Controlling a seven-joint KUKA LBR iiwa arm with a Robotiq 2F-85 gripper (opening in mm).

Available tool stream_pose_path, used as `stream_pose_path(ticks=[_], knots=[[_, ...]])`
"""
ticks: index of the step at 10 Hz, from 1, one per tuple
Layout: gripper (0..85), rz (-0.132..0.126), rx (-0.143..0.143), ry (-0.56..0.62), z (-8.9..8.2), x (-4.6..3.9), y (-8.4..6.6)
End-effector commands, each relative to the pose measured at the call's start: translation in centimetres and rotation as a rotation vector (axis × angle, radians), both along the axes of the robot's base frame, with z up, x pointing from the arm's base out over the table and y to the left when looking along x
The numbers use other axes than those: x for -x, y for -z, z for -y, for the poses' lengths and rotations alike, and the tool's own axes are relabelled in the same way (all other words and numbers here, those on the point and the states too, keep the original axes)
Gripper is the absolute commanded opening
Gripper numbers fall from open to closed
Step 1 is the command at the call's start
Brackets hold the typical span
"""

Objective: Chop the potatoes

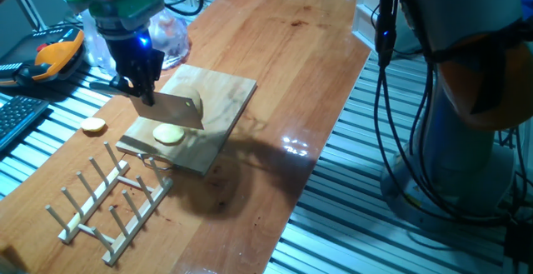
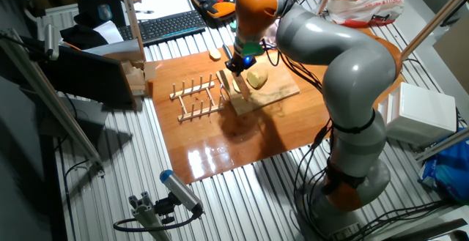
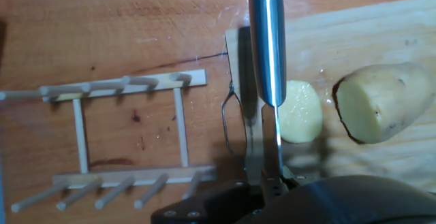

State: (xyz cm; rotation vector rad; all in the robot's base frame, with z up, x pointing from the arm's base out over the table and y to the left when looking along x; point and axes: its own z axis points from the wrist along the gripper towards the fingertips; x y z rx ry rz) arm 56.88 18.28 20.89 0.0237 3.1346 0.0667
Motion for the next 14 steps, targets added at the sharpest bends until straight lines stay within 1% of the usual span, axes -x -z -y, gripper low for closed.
stream_pose_path(ticks=[1,2,3,4,5,6,7,8,9,10,11,12,13,14], knots=[[0.0,0.005,0.009,-0.011,0.0,0.03,0.0],[0.0,0.023,0.030,-0.052,0.0,0.03,0.0],[0.0,0.038,0.034,-0.091,0.0,0.03,0.0],[0.0,0.043,-0.009,-0.133,0.0,0.03,0.0],[0.0,0.040,-0.027,-0.192,0.0,0.03,0.0],[0.0,0.022,-0.067,-0.214,0.0,0.03,0.0],[0.0,0.012,-0.075,-0.206,0.0,0.03,0.0],[0.0,0.001,-0.092,-0.184,0.0,0.03,0.0],[0.0,-0.001,-0.113,-0.161,0.0,0.03,0.0],[0.0,0.008,-0.104,-0.121,-2.6,-0.42,-0.3],[0.0,0.012,-0.098,-0.096,-4.9,-0.68,-1.0],[0.0,0.015,-0.078,-0.075,-7.5,-0.74,-1.8],[0.0,0.031,-0.061,-0.043,-9.9,-0.73,-2.5],[0.0,0.050,-0.037,-0.025,-12.0,-0.98,-2.9]])
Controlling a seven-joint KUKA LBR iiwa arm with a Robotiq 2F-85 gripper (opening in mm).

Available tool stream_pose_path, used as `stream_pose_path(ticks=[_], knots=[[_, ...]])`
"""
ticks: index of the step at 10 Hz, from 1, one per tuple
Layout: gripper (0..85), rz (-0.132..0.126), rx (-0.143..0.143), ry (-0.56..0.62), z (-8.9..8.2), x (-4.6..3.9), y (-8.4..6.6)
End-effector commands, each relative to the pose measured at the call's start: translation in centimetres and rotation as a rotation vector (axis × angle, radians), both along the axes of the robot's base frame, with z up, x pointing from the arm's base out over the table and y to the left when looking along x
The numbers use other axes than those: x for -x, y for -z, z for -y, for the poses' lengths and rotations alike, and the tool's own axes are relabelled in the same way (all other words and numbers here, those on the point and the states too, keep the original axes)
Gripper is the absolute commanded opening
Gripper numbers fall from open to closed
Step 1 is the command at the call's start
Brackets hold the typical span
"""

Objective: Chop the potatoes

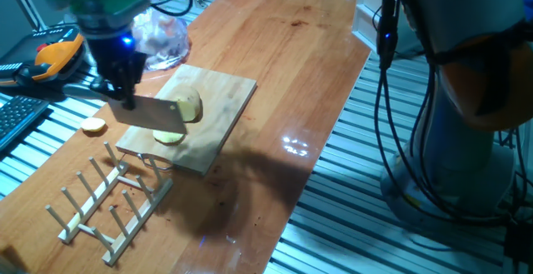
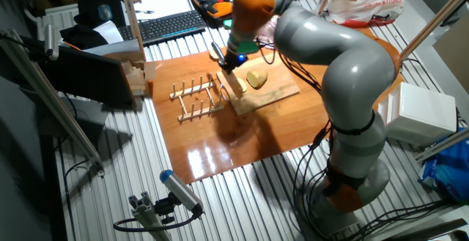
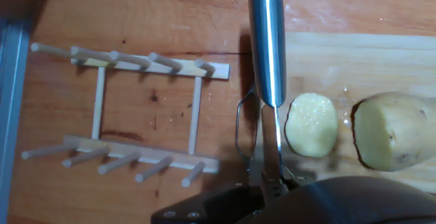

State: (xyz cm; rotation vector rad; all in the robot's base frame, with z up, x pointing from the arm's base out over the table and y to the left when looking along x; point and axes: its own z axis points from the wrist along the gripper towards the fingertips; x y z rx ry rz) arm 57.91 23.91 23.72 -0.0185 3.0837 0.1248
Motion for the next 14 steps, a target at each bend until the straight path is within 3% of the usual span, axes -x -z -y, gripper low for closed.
stream_pose_path(ticks=[1,2,3,4,7,8,9,11,12,14], knots=[[0.0,0.008,-0.005,0.000,-7.0,-0.30,0.5],[0.0,0.016,-0.020,-0.005,-7.2,-0.77,1.4],[0.0,0.024,-0.012,-0.009,-7.5,-1.26,2.2],[0.0,0.029,0.012,-0.013,-8.0,-1.78,3.1],[0.0,0.078,0.057,-0.037,-8.4,-2.85,6.6],[0.0,0.083,0.064,-0.040,-8.2,-3.18,7.7],[0.0,0.088,0.065,-0.052,-7.7,-3.49,8.8],[0.0,0.090,0.033,-0.065,-7.0,-4.18,10.4],[0.0,0.105,0.027,-0.063,-7.0,-4.60,11.6],[0.0,0.108,0.027,-0.078,-6.6,-4.86,12.9]])
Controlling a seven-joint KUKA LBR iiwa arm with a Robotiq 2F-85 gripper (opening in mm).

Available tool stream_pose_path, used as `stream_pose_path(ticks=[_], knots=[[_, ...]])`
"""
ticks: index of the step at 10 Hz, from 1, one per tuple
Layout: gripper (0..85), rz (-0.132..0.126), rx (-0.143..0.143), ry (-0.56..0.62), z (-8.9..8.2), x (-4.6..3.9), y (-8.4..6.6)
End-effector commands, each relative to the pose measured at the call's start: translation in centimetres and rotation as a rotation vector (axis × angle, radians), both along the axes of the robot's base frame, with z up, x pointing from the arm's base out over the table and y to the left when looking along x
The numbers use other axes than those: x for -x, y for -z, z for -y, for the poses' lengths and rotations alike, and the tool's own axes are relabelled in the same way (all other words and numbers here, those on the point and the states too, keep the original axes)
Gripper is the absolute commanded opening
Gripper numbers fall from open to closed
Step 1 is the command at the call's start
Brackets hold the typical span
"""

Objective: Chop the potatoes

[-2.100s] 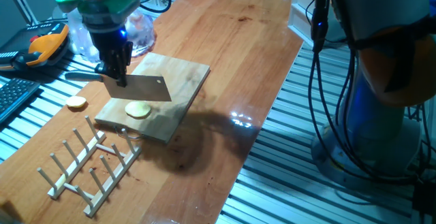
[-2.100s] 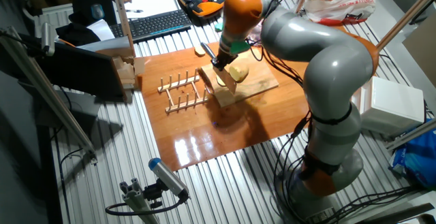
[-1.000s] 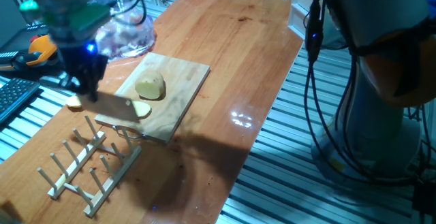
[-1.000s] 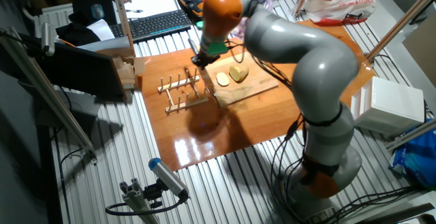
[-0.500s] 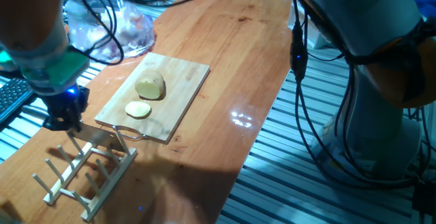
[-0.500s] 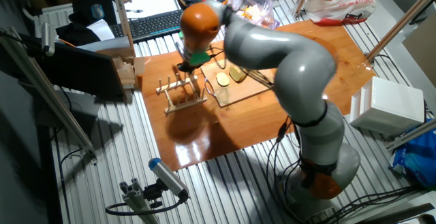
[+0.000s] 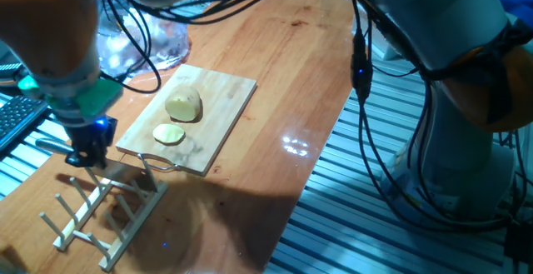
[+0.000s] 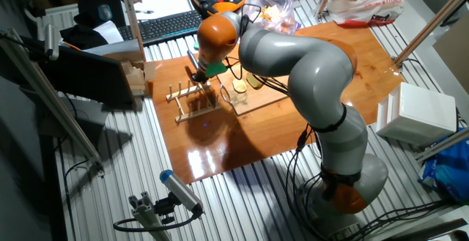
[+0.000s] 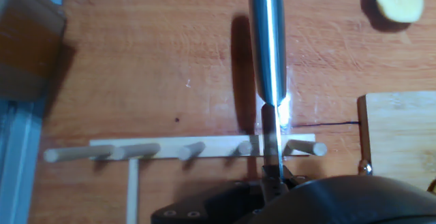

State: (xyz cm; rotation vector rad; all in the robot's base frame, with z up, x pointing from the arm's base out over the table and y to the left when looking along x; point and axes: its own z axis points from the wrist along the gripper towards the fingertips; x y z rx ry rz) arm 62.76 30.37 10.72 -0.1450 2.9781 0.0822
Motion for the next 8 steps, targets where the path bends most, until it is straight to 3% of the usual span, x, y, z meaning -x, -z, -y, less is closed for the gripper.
stream_pose_path(ticks=[1,2,3,4,6,8], knots=[[0.0,-0.003,-0.002,-0.006,0.4,-0.02,0.3],[0.0,-0.036,0.002,-0.008,0.7,-0.01,0.4],[0.0,-0.050,0.010,0.005,0.8,0.11,0.3],[17.0,-0.062,0.024,0.022,0.8,0.22,0.1],[51.0,-0.051,0.040,0.029,1.3,0.29,0.3],[51.0,-0.055,0.052,0.024,1.5,0.36,0.3]])
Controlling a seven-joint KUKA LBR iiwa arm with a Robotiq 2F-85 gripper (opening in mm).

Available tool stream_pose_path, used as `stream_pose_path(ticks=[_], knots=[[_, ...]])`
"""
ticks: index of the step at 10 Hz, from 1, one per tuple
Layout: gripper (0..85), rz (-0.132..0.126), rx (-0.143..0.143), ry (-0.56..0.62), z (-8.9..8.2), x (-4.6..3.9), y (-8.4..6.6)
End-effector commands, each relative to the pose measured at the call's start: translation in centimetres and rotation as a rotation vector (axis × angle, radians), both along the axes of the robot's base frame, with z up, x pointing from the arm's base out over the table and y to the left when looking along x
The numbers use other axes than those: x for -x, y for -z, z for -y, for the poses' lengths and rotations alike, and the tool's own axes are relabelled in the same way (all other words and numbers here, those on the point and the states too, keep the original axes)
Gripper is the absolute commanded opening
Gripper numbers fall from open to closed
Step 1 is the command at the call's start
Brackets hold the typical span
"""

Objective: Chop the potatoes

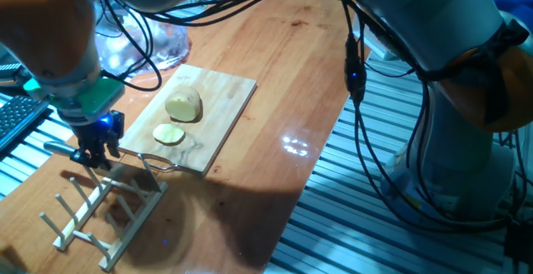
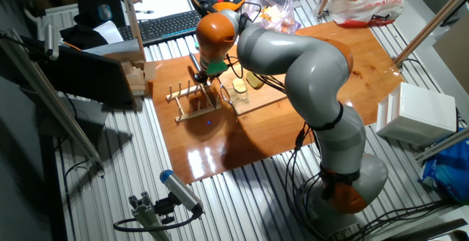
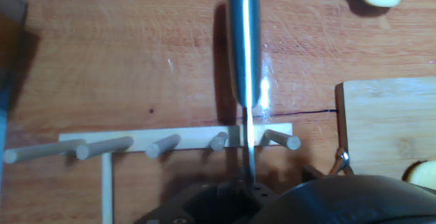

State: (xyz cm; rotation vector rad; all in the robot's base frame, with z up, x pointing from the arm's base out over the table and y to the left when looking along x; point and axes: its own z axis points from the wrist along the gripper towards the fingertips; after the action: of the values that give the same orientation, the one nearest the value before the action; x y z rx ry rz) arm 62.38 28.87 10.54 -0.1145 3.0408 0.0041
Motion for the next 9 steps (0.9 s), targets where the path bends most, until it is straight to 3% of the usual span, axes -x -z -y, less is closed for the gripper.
stream_pose_path(ticks=[1,2,4,7,9], knots=[[51.0,-0.012,0.006,0.000,0.0,0.17,-0.4],[51.0,-0.032,0.007,0.009,0.0,0.51,-1.1],[51.0,-0.058,0.016,0.034,0.1,0.71,-0.6],[51.0,-0.031,0.005,0.018,0.5,0.36,1.5],[51.0,-0.026,0.025,0.009,0.6,0.34,1.8]])
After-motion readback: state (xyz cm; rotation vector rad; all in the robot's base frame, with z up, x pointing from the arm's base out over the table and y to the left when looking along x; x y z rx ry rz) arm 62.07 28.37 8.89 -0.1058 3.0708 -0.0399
